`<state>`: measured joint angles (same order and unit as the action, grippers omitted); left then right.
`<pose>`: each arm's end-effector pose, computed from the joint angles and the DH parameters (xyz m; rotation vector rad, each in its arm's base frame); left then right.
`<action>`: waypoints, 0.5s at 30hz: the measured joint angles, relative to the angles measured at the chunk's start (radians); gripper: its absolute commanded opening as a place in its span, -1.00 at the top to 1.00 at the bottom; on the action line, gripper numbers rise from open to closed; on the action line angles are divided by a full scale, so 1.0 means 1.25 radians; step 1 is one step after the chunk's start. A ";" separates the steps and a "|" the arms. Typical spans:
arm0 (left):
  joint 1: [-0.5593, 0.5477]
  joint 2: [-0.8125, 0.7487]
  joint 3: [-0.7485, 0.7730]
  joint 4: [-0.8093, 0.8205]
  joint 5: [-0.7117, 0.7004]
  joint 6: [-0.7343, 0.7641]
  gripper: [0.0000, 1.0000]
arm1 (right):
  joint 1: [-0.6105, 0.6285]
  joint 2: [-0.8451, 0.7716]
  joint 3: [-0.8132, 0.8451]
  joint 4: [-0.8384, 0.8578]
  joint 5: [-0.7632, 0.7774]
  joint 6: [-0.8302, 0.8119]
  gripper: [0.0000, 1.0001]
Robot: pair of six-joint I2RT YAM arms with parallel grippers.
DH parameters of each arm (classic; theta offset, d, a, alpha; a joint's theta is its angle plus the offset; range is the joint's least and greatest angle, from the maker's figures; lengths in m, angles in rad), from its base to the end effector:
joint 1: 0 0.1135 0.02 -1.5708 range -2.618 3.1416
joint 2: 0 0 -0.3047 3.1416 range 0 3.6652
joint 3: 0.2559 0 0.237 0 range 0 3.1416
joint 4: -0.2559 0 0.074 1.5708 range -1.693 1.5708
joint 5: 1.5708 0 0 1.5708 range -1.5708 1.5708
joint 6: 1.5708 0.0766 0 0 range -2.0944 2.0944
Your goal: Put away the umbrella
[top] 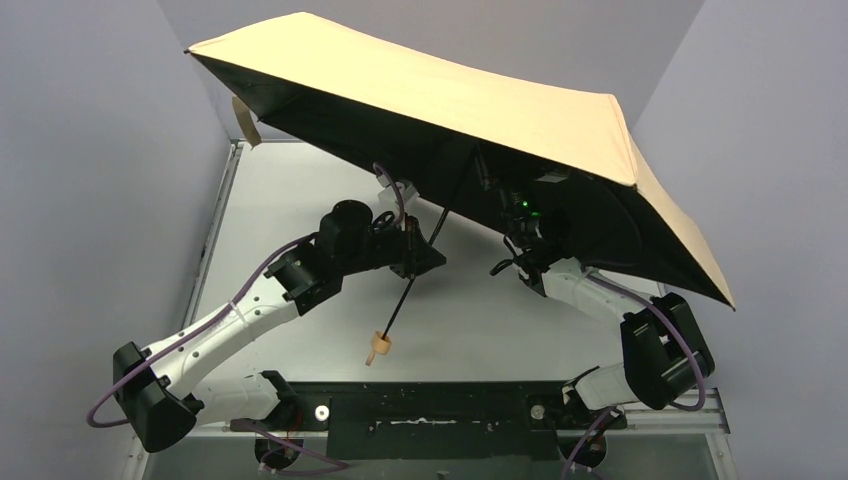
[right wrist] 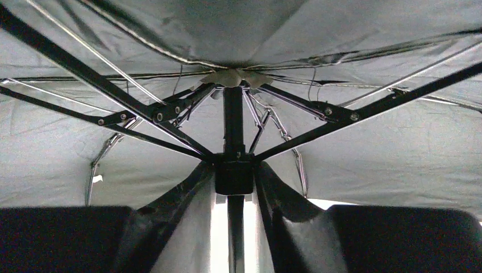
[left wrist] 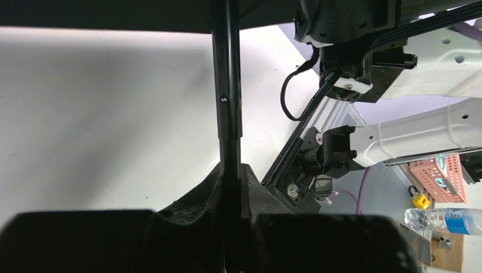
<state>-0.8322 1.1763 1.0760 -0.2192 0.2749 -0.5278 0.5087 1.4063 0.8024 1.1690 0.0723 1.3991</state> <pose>0.1713 -0.2190 0.3851 0.5131 1.9944 -1.1513 0.2821 0.1510 0.4138 0.5656 1.0091 1.6877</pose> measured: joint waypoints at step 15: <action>0.002 -0.006 0.005 -0.009 -0.009 0.008 1.00 | 0.015 -0.060 0.003 -0.133 -0.023 -0.071 1.00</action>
<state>-0.8295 1.1687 1.0828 -0.2310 0.2638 -0.5179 0.5274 1.3308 0.8066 1.0027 0.0429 1.3102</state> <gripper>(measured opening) 0.063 0.235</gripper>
